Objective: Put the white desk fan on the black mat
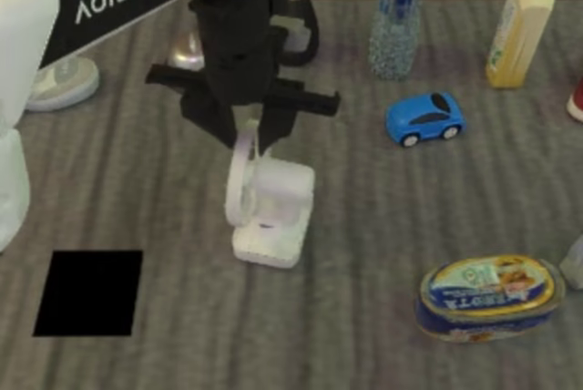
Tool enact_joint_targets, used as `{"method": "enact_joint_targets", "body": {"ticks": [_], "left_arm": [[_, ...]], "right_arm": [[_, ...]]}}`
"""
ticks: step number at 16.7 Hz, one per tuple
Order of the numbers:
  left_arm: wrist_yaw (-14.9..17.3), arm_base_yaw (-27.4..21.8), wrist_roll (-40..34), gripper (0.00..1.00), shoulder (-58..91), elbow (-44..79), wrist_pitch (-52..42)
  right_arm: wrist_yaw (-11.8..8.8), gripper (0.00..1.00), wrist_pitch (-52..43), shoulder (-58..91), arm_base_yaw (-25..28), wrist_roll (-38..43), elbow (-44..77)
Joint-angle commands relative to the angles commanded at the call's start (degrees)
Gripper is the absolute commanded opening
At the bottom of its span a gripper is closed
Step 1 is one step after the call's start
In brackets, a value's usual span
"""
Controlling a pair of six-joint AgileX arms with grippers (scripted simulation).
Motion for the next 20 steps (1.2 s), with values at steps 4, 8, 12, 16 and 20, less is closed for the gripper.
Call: {"method": "enact_joint_targets", "body": {"ticks": [4,8,12,16,20], "left_arm": [[0.1,0.1,-0.1,0.0,-0.8,2.7,-2.4],[0.1,0.8,-0.2,0.0,0.1,11.6,-9.8],[0.1,1.0,-0.1,0.0,0.3,14.2,-12.4],[-0.1,0.9,-0.7,0.0,-0.2,13.5,-12.5],[-1.9,3.1,-9.3,0.0,-4.4,7.3,-14.2]], "right_arm": [[0.0,1.0,0.0,0.0,0.0,0.0,0.0],[0.0,1.0,0.0,0.0,0.0,0.0,0.0],[0.0,1.0,0.0,0.0,0.0,0.0,0.0],[0.0,1.0,0.0,0.0,0.0,0.0,0.0],[0.0,1.0,0.0,0.0,0.0,0.0,0.0]]}}
